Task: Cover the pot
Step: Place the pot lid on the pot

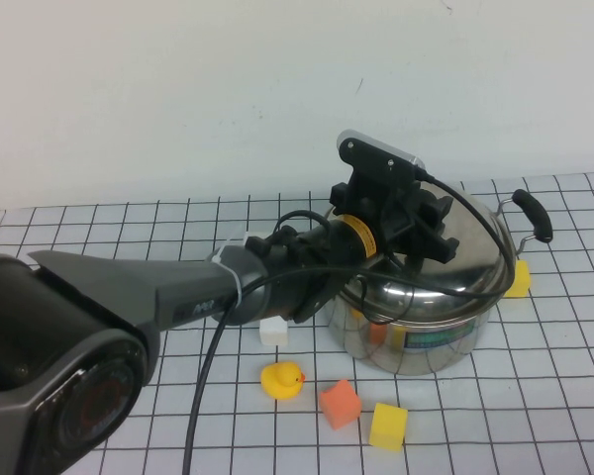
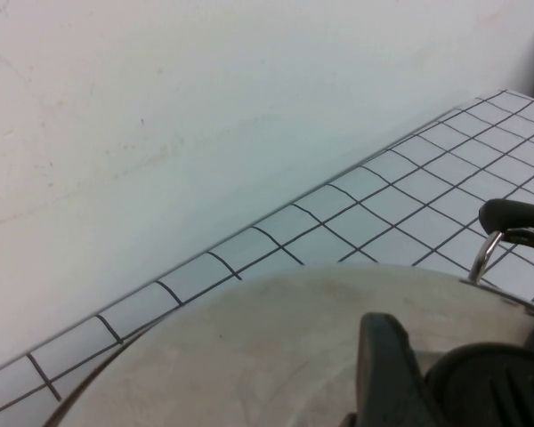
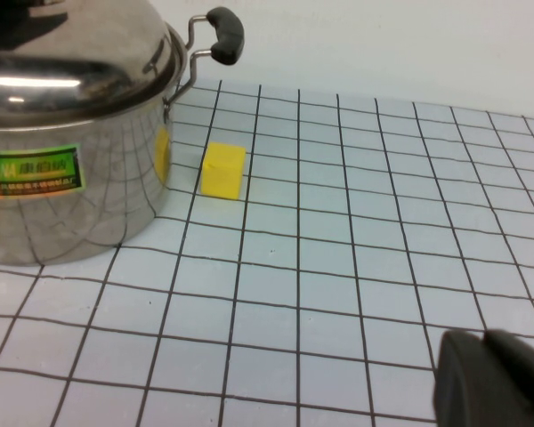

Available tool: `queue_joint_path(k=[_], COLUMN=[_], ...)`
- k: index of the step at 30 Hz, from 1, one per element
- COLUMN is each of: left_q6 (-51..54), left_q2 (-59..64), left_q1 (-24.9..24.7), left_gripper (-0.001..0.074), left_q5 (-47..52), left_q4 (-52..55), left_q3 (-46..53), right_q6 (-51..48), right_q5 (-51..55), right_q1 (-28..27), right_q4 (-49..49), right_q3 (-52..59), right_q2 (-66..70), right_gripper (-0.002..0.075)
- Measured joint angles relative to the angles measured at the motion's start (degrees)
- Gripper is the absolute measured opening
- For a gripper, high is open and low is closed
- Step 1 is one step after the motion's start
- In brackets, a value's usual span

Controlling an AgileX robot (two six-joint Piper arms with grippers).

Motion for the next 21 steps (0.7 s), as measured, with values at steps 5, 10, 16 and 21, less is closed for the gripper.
queue_joint_path(k=[5, 10, 16, 21], left_q6=[0.00, 0.00, 0.00, 0.00], left_q2=[0.14, 0.14, 0.18, 0.32], left_q1=[0.00, 0.00, 0.00, 0.00], left_gripper=[0.0312, 0.0312, 0.0312, 0.0319], left_q5=[-0.47, -0.47, -0.47, -0.66], left_q4=[0.00, -0.23, -0.23, -0.31], left_q3=[0.00, 0.00, 0.00, 0.00], right_q6=[0.00, 0.00, 0.00, 0.00], right_q5=[0.00, 0.00, 0.00, 0.00], right_q1=[0.00, 0.00, 0.00, 0.00], right_q4=[0.00, 0.00, 0.00, 0.00], right_q3=[0.00, 0.00, 0.00, 0.00], right_q2=[0.00, 0.00, 0.00, 0.00], right_gripper=[0.0009, 0.0009, 0.0009, 0.0009])
